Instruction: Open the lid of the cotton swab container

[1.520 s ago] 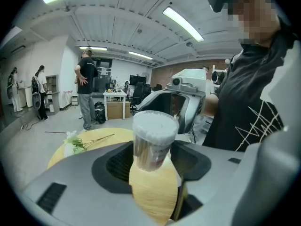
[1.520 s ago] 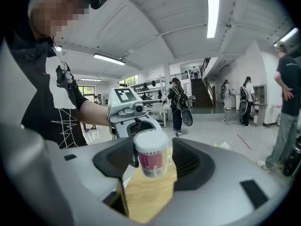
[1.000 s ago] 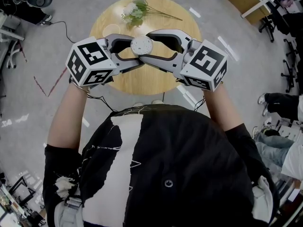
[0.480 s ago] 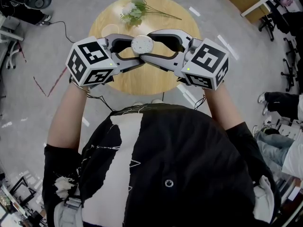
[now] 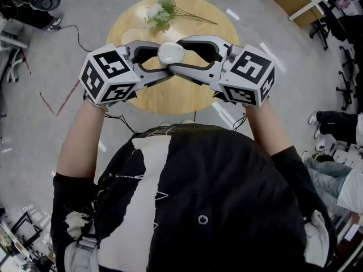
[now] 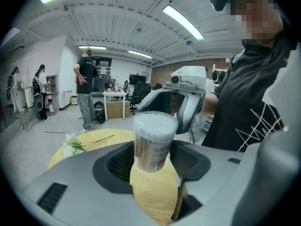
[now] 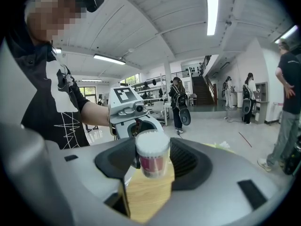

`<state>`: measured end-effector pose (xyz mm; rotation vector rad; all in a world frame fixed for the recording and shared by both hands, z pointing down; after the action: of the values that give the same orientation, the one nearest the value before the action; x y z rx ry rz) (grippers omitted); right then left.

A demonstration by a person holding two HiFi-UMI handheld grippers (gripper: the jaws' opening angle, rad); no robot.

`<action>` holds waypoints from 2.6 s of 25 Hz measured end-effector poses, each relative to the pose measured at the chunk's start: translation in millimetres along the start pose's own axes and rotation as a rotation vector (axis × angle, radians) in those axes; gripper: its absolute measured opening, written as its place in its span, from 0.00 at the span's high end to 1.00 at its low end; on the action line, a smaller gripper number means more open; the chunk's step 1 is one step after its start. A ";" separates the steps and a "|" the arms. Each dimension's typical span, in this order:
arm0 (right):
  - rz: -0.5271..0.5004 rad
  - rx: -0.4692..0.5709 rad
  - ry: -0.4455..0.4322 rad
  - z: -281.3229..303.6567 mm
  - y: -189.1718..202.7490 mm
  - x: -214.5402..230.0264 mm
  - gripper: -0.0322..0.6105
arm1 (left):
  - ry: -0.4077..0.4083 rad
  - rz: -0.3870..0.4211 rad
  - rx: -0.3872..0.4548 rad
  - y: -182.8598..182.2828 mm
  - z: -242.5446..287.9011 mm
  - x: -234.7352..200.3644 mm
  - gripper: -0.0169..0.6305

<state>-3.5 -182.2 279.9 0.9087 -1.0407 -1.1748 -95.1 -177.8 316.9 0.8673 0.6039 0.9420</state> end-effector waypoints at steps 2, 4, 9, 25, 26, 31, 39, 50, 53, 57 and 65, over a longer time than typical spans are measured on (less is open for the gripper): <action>0.003 0.003 0.000 -0.1 0.3 0.6 0.59 | -0.001 0.000 0.004 0.1 0.2 -0.4 0.59; 0.006 0.007 0.002 0.1 1.3 1.5 0.59 | -0.003 0.001 0.009 0.8 0.8 -1.2 0.59; 0.021 0.016 0.002 0.4 1.7 2.4 0.59 | -0.011 0.003 0.016 1.4 0.2 -1.9 0.59; 0.098 0.036 -0.021 -4.0 -2.7 0.8 0.59 | -0.013 -0.002 0.025 -0.6 0.5 3.5 0.60; 0.099 0.039 -0.019 -4.9 -3.0 1.1 0.59 | -0.013 -0.002 0.026 -1.5 1.1 3.6 0.60; 0.095 0.038 -0.023 -3.3 -4.9 0.6 0.59 | -0.019 0.004 0.027 -1.7 -1.3 3.0 0.60; 0.182 0.058 -0.070 -5.1 -6.2 1.6 0.58 | -0.016 0.038 0.015 -0.8 -4.4 4.5 0.60; 0.183 0.109 -0.066 -8.8 -8.3 3.6 0.57 | -0.019 0.035 0.023 -1.1 -3.3 4.0 0.60; 0.191 0.144 -0.059 -12.2 -10.8 4.1 0.58 | -0.020 0.037 0.019 1.0 -3.1 5.0 0.60; 0.191 0.173 -0.052 -14.7 -13.9 4.8 0.58 | -0.016 0.036 0.012 3.8 -3.3 5.3 0.60; 0.206 0.206 -0.043 -20.2 -21.5 9.9 0.60 | -0.002 0.036 0.005 2.4 -1.7 6.7 0.60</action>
<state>10.8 -195.1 255.4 0.9147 -1.2763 -0.9311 -94.3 -170.6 317.5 0.8862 0.5913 0.9719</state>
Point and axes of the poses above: the fingertips, and each gripper's own axes: z forward along the fingers, x to its right, y out of its underside, the point moved 6 cm from there along -z, backward along the fingers, and after that the axes turned 8 degrees about -y, right-handed, at the moved point
